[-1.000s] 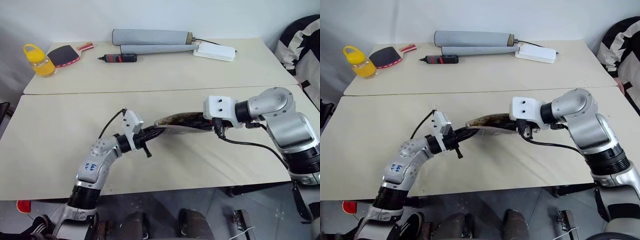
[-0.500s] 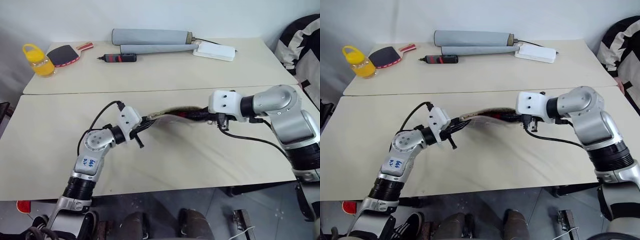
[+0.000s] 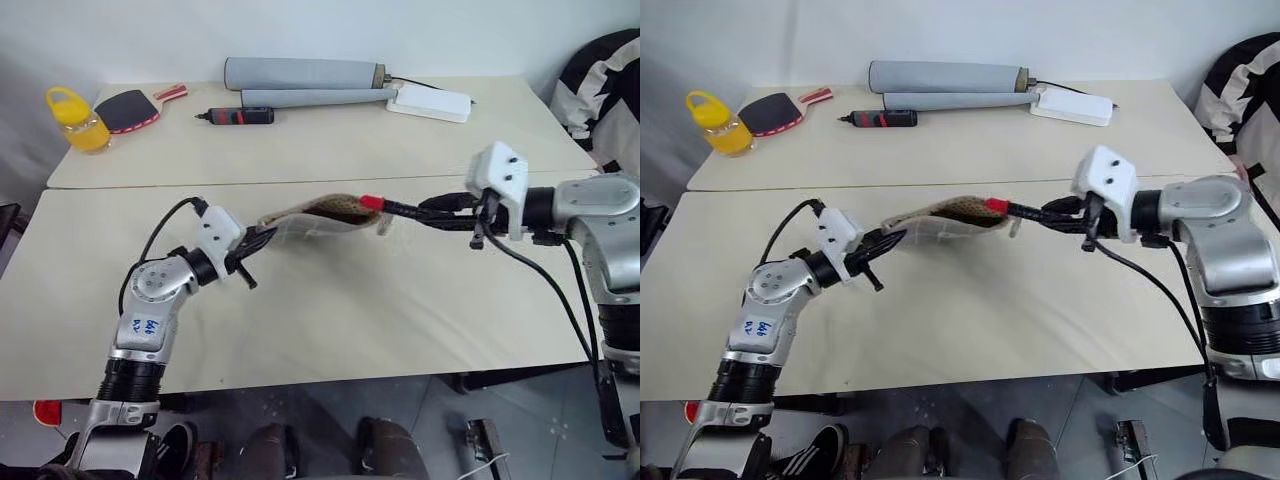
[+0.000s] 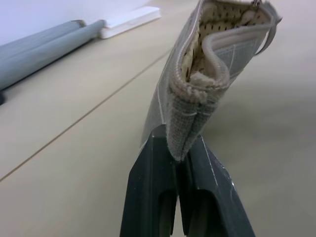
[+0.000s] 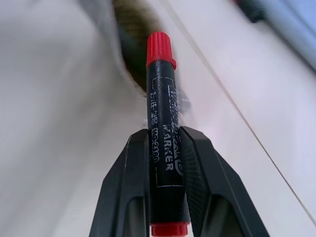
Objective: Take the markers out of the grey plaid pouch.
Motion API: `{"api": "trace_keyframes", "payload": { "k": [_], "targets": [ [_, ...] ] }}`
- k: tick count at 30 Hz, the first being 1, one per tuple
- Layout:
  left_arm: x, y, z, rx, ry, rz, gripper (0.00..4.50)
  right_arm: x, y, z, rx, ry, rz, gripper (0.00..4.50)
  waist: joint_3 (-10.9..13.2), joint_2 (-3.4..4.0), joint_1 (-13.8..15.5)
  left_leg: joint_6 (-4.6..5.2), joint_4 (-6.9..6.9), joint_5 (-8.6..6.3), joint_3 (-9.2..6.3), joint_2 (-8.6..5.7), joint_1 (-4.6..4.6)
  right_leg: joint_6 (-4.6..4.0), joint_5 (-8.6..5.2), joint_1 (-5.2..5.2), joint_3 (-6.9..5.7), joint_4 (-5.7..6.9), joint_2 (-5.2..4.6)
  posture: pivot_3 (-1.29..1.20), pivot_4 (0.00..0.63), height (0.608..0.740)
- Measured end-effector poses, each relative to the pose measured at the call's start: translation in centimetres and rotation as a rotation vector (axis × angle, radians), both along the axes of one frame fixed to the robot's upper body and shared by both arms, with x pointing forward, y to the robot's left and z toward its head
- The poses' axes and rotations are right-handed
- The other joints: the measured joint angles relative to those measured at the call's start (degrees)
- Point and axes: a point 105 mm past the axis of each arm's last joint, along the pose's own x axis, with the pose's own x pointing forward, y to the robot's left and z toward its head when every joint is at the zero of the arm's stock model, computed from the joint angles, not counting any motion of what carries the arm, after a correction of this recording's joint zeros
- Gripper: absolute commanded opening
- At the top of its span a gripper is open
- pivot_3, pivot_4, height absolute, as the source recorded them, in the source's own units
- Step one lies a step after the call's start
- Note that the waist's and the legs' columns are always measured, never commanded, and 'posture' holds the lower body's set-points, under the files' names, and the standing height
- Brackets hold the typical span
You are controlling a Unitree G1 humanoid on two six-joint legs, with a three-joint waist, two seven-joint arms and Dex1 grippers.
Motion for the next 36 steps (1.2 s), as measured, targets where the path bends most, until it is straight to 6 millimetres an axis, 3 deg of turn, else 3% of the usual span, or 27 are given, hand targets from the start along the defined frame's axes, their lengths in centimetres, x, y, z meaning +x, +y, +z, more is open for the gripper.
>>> {"api": "trace_keyframes", "payload": {
  "k": [8, 14, 24, 31, 34, 36],
  "targets": [
    [-0.6, 0.3, -0.4, -0.144, 0.077, -0.034, 0.00, 2.5, -5.7, -5.3, -0.118, -0.001, -0.292, 0.55, 0.0, 0.00, 0.2, 0.01, 0.07, 0.01, 0.11, 0.01, 0.02, 0.00, 0.00, 0.00, 0.05, 0.01, 0.01, 0.00, 0.150, 0.740],
    [-1.1, 0.0, -0.2, -0.199, 0.097, -0.081, 0.00, 3.9, -5.1, -8.7, -0.037, 0.021, -0.349, 0.55, 0.0, 0.00, -0.3, 0.00, 0.05, 0.01, 0.08, 0.01, 0.01, 0.00, 0.00, -0.01, 0.04, 0.04, 0.03, 0.00, 0.150, 0.740],
    [-1.8, -0.3, 0.1, -0.244, 0.108, -0.124, 0.00, 3.4, -5.3, -11.1, -0.042, 0.072, -0.348, 0.55, 0.0, 0.00, -0.4, 0.00, 0.06, 0.01, 0.06, 0.02, 0.03, 0.00, 0.00, 0.01, 0.04, 0.05, 0.03, 0.00, 0.150, 0.740],
    [-2.1, -0.5, -0.4, -0.238, 0.124, -0.137, 0.00, 3.2, -5.2, -11.1, -0.024, 0.098, -0.341, 2.89, 0.0, 0.00, -0.4, 0.00, 0.06, 0.01, 0.06, 0.02, 0.03, 0.00, 0.00, 0.02, 0.05, 0.04, 0.03, 0.00, 0.150, 0.740],
    [-2.2, -0.7, -0.4, -0.235, 0.129, -0.145, 0.00, 2.9, -4.6, -10.7, -0.001, 0.115, -0.311, 2.89, 0.0, 0.01, -0.4, 0.00, 0.06, 0.01, 0.06, 0.02, 0.02, 0.00, 0.00, 0.01, 0.05, 0.03, 0.03, 0.00, 0.150, 0.740],
    [-2.2, -0.8, -0.4, -0.231, 0.132, -0.152, 0.00, 2.3, -3.3, -8.9, 0.050, 0.132, -0.237, 2.89, 0.0, 0.03, -0.4, 0.00, 0.06, 0.01, 0.05, 0.03, 0.02, 0.00, 0.00, -0.01, 0.07, 0.04, 0.03, 0.00, 0.150, 0.740]
  ]
}}
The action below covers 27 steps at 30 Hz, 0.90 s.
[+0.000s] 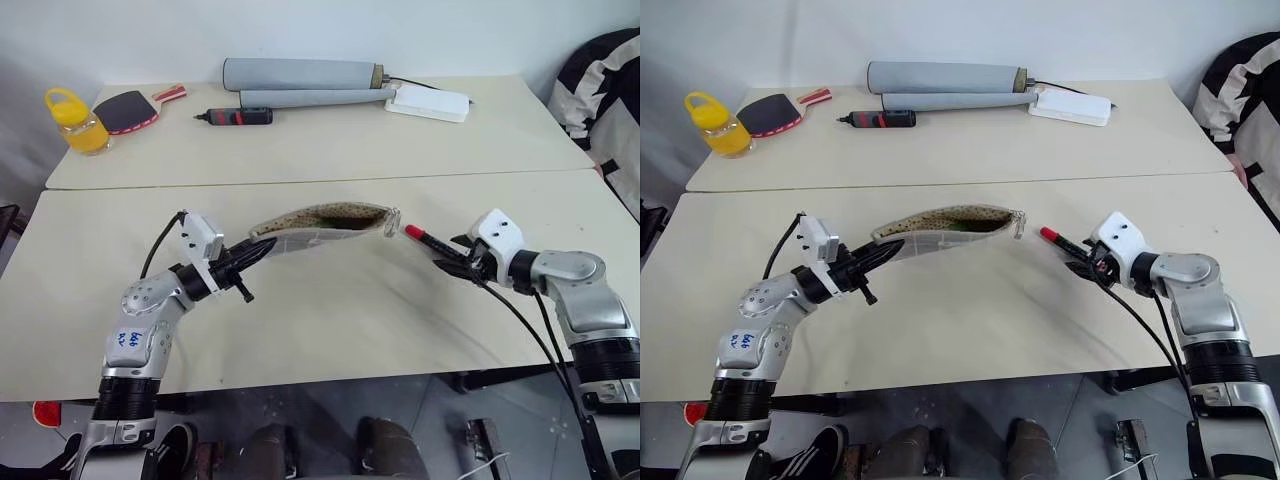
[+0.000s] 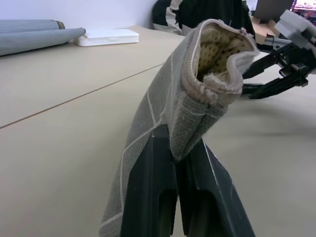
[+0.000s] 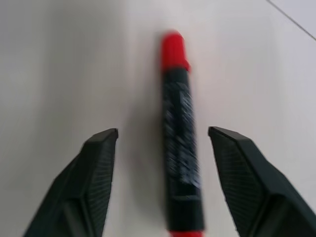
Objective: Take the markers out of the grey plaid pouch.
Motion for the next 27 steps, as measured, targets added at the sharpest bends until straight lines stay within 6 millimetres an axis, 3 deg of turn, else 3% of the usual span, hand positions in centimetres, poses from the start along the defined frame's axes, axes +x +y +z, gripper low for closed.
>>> {"api": "trace_keyframes", "payload": {
  "k": [3, 5, 8, 11, 13, 15, 20, 27],
  "targets": [
    [-0.1, -0.2, 0.1, 0.002, 0.006, -0.009, 0.00, -0.7, 2.0, 5.2, 0.083, -0.077, 0.106, 2.72, 0.0, 0.01, 0.0, 0.00, 0.00, 0.00, -0.02, 0.01, 0.01, 0.00, 0.00, 0.00, -0.01, 0.00, 0.00, 0.00, 0.150, 0.740],
    [-0.2, -0.4, -0.1, 0.007, 0.033, -0.021, 0.00, -1.3, 3.4, 9.2, 0.133, -0.169, 0.165, 2.28, 0.0, 0.01, 0.0, -0.01, 0.00, -0.01, -0.04, 0.03, 0.02, -0.01, 0.00, 0.00, -0.02, 0.03, 0.00, 0.00, 0.150, 0.740],
    [-0.4, -0.5, -0.5, 0.018, 0.090, -0.050, 0.00, -2.5, 6.0, 11.6, 0.146, -0.220, 0.265, 1.24, 0.0, 0.00, 0.0, -0.03, -0.01, -0.03, -0.06, 0.03, 0.01, -0.01, 0.00, 0.00, -0.03, 0.03, 0.00, 0.00, 0.150, 0.740],
    [-0.9, -0.5, -0.6, 0.036, 0.127, -0.082, 0.00, -3.6, 8.9, 11.3, 0.169, -0.187, 0.371, 0.19, 0.0, 0.00, 0.1, -0.02, -0.02, -0.04, -0.06, 0.00, -0.01, -0.01, 0.00, -0.02, -0.02, 0.02, -0.01, 0.00, 0.150, 0.740],
    [-1.2, -0.8, -0.8, 0.042, 0.156, -0.110, 0.00, -4.5, 11.5, 11.4, 0.175, -0.177, 0.465, 0.03, 0.0, 0.01, 0.0, -0.02, -0.01, -0.03, -0.05, 0.00, -0.03, -0.01, 0.00, -0.05, -0.02, 0.04, -0.02, 0.00, 0.150, 0.740],
    [-1.4, -1.2, -1.1, 0.048, 0.182, -0.138, 0.00, -4.6, 13.0, 10.7, 0.055, -0.204, 0.516, 0.03, 0.0, -0.02, 0.1, -0.02, 0.01, -0.04, -0.07, 0.00, -0.02, -0.01, 0.00, -0.04, -0.04, 0.09, -0.02, 0.00, 0.150, 0.740],
    [-2.0, -1.8, -1.0, 0.035, 0.225, -0.186, 0.00, -3.6, 13.2, 6.3, -0.170, -0.164, 0.533, 0.03, 0.0, -0.03, 0.4, -0.01, 0.04, -0.04, -0.05, -0.03, -0.08, 0.00, 0.00, -0.06, -0.04, 0.04, -0.02, 0.00, 0.150, 0.740],
    [-2.9, -2.6, -0.9, -0.016, 0.309, -0.265, 0.00, -2.5, 12.5, 3.8, -0.321, -0.172, 0.543, 0.03, 0.0, -0.05, 0.0, -0.01, 0.06, -0.04, -0.04, -0.01, -0.10, 0.00, 0.00, -0.07, -0.04, 0.05, -0.01, 0.00, 0.150, 0.740]
  ]
}}
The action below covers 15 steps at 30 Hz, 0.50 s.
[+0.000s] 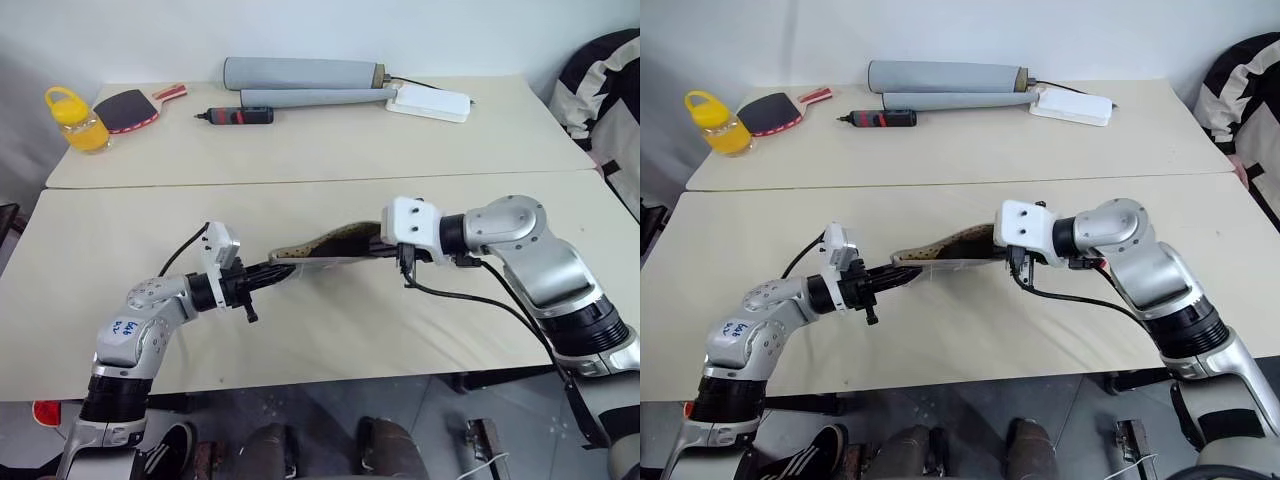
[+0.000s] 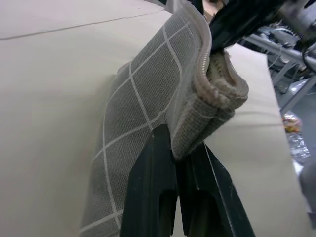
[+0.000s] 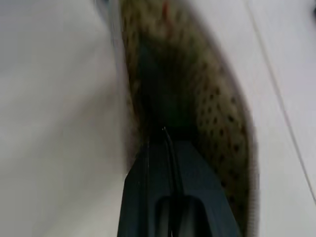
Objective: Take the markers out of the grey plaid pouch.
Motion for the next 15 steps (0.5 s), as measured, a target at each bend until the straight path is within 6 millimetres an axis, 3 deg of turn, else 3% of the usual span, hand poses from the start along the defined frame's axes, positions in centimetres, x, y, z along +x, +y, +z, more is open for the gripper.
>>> {"api": "trace_keyframes", "payload": {
  "k": [8, 12, 15],
  "targets": [
    [-1.0, -1.8, 1.6, -0.119, 0.102, -0.120, 0.00, -2.9, -1.3, 1.8, -0.124, 0.149, 0.062, 0.03, 0.0, 0.00, 0.3, 0.01, 0.15, -0.01, -0.12, 0.03, -0.05, 0.00, 0.00, 0.04, -0.04, -0.01, 0.01, 0.00, 0.150, 0.740],
    [-0.4, -1.6, 0.6, -0.104, 0.118, -0.096, 0.00, -4.0, -1.2, 0.7, -0.180, 0.230, 0.070, 0.03, 0.0, 0.00, 0.1, 0.00, 0.18, -0.01, -0.08, 0.02, -0.05, -0.01, 0.00, 0.03, -0.03, 0.00, 0.01, 0.00, 0.150, 0.740],
    [-0.1, -1.9, -0.6, -0.072, 0.108, -0.080, 0.00, -3.4, -0.5, -1.2, -0.202, 0.231, 0.056, 0.03, 0.0, 0.00, 0.0, -0.01, 0.19, -0.01, -0.04, 0.00, -0.05, -0.02, -0.01, 0.01, -0.03, 0.02, 0.03, 0.00, 0.150, 0.740]
  ]
}}
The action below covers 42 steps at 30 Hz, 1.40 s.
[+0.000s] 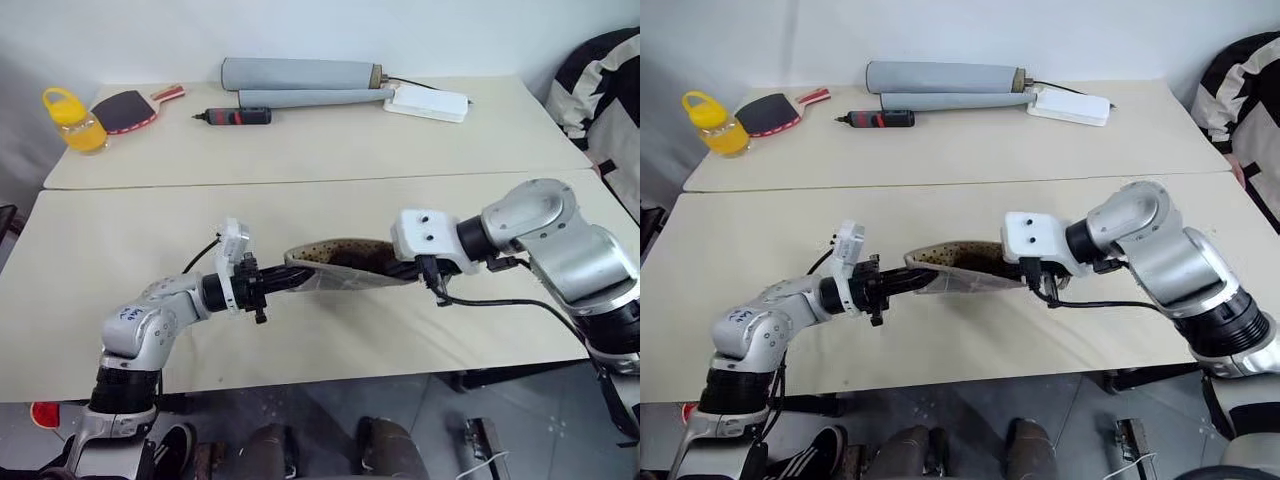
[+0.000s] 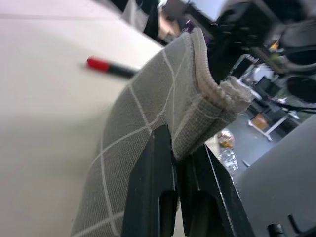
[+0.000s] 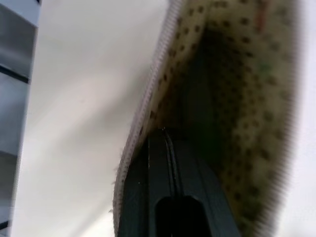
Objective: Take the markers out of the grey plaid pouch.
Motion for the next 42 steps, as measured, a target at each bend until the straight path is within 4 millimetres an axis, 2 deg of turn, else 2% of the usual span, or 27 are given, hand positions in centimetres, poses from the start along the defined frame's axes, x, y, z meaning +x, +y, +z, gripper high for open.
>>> {"api": "trace_keyframes", "payload": {
  "k": [4, 9, 10, 12, 14, 21, 23, 24, 31, 34, 38, 42],
  "targets": [
    [0.2, -0.6, -0.6, 0.009, -0.022, -0.002, 0.00, 1.9, -0.3, -2.1, -0.053, -0.066, -0.038, 0.03, 0.0, 0.00, 0.1, 0.00, 0.07, 0.00, 0.01, 0.00, -0.04, 0.00, 0.00, 0.00, 0.02, -0.02, -0.01, 0.00, 0.150, 0.740],
    [0.7, -0.3, -1.0, 0.012, -0.054, 0.015, 0.00, 3.1, 0.2, -1.7, -0.048, -0.137, -0.030, 0.03, 0.0, 0.00, -0.1, 0.00, 0.11, 0.00, 0.01, 0.05, -0.02, 0.00, 0.00, 0.01, 0.02, 0.05, 0.01, 0.00, 0.150, 0.740],
    [0.7, -0.4, -1.0, 0.006, -0.055, 0.015, 0.00, 3.1, 0.3, -1.7, -0.044, -0.137, -0.029, 0.19, 0.0, 0.00, -0.1, 0.00, 0.11, 0.00, 0.01, 0.06, -0.02, 0.00, 0.00, 0.01, 0.02, 0.05, 0.01, 0.00, 0.150, 0.740],
    [0.8, -0.4, -0.9, -0.010, -0.045, 0.020, 0.00, 3.1, 0.6, -1.7, -0.034, -0.128, -0.026, 0.57, 0.0, 0.00, -0.1, 0.00, 0.11, 0.00, 0.00, 0.06, -0.02, 0.00, 0.00, 0.01, 0.02, 0.06, 0.01, 0.00, 0.150, 0.740],
    [0.8, -0.5, -0.8, -0.024, -0.036, 0.024, 0.00, 3.1, 0.9, -1.6, -0.025, -0.122, -0.019, 1.18, 0.0, 0.00, -0.1, 0.00, 0.12, 0.00, 0.00, 0.06, -0.03, 0.00, 0.00, 0.01, 0.02, 0.06, 0.01, 0.00, 0.150, 0.740],
    [1.2, -0.5, -1.0, -0.037, 0.001, 0.023, 0.00, 3.3, 1.6, -1.3, -0.003, -0.147, -0.007, 3.67, 0.0, 0.00, -0.1, 0.01, 0.13, 0.00, 0.00, 0.05, -0.03, 0.00, 0.00, 0.01, 0.02, 0.06, 0.01, 0.00, 0.150, 0.740],
    [1.3, -0.6, -1.0, -0.041, 0.009, 0.021, 0.00, 3.4, 1.9, -1.2, 0.003, -0.165, 0.002, 4.29, 0.0, 0.00, -0.1, 0.01, 0.12, 0.00, -0.01, 0.05, -0.02, 0.00, 0.00, 0.01, 0.02, 0.08, 0.01, 0.00, 0.150, 0.740],
    [1.3, -0.7, -1.0, -0.043, 0.010, 0.019, 0.00, 3.4, 2.0, -1.2, 0.005, -0.169, 0.002, 4.45, 0.0, 0.00, -0.1, 0.01, 0.13, 0.00, -0.01, 0.05, -0.03, 0.00, 0.00, 0.01, 0.02, 0.08, 0.01, 0.00, 0.150, 0.740],
    [1.5, -0.8, -1.1, -0.057, 0.044, 0.009, 0.00, 3.5, 2.0, -1.2, 0.002, -0.183, 0.007, 4.45, 0.0, 0.00, -0.1, 0.01, 0.13, 0.00, 0.00, 0.04, -0.03, 0.00, 0.00, 0.01, 0.02, 0.08, 0.01, 0.00, 0.150, 0.740],
    [1.7, -0.8, -1.0, -0.059, 0.042, 0.013, 0.00, 3.5, 2.2, -1.3, 0.007, -0.178, 0.009, 3.86, 0.0, 0.00, -0.1, 0.01, 0.13, 0.00, -0.01, 0.04, -0.02, 0.00, 0.00, 0.01, 0.02, 0.08, 0.01, 0.00, 0.150, 0.740],
    [1.9, -0.5, -0.9, -0.065, 0.039, 0.027, 0.00, 3.6, 2.5, -1.7, 0.009, -0.176, 0.017, 2.56, 0.0, 0.00, -0.1, 0.01, 0.13, 0.00, 0.00, 0.03, -0.03, 0.00, 0.00, 0.01, 0.02, 0.08, 0.01, 0.00, 0.150, 0.740],
    [1.9, -0.5, -0.9, -0.066, 0.041, 0.027, 0.00, 4.0, 2.7, -2.0, 0.001, -0.201, 0.017, 2.56, 0.0, 0.00, -0.1, 0.01, 0.13, 0.00, 0.00, 0.04, -0.03, 0.00, 0.00, 0.01, 0.02, 0.08, 0.01, 0.00, 0.150, 0.740]
  ]
}}
